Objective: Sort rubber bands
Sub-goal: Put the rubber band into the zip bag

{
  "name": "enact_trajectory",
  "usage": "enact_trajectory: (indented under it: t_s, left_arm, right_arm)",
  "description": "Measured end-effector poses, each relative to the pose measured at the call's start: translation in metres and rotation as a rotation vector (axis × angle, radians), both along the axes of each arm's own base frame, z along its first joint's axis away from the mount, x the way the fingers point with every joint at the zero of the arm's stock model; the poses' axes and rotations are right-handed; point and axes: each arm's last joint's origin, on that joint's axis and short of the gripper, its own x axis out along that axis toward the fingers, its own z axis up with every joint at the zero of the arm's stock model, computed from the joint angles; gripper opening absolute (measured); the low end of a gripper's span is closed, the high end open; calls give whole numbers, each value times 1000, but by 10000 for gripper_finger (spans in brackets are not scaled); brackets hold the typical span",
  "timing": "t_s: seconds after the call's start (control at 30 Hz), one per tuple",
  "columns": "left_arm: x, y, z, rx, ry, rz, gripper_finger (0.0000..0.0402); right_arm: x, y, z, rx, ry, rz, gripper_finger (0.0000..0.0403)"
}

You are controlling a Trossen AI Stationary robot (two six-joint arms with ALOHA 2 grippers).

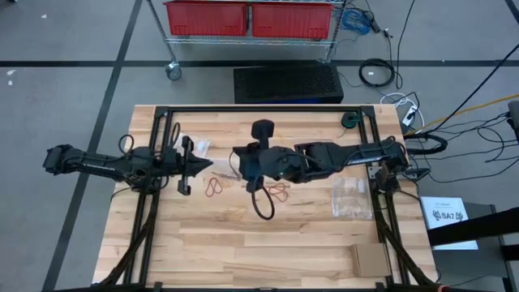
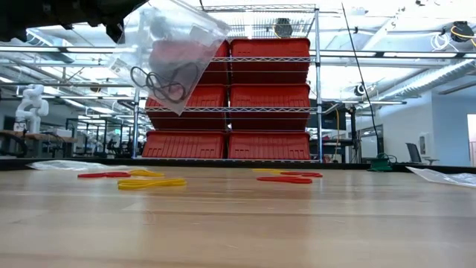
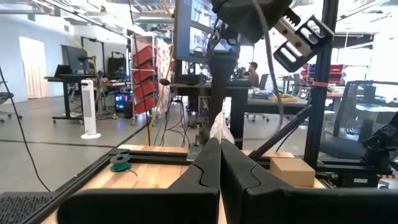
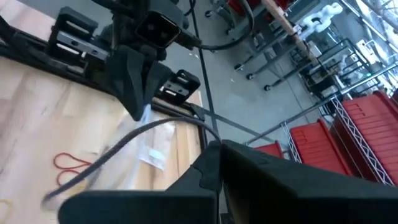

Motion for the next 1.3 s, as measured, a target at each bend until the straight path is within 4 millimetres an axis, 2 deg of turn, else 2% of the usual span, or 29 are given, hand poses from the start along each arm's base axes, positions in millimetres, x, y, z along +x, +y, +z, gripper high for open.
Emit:
enact_trajectory:
  t_s: [0.17, 0.5, 0.93, 1.13, 1.3]
  left_arm:
    - [0, 0, 0, 1, 0, -4, 0]
    - [0, 0, 0, 0, -3, -6, 0]
    - [0, 0, 1, -7, -15, -7, 0]
    - [0, 0, 1, -9, -15, -7, 0]
    - [0, 0, 2, -9, -17, -7, 0]
  right_arm:
    - [0, -2, 2, -23, -31, -67, 0]
    - [2, -1, 6, 29, -96, -84, 0]
    - [-1, 12, 5, 97, -128, -69, 0]
    - [0, 12, 9, 104, -168, -68, 0]
    - [1, 11, 14, 115, -233, -123, 0]
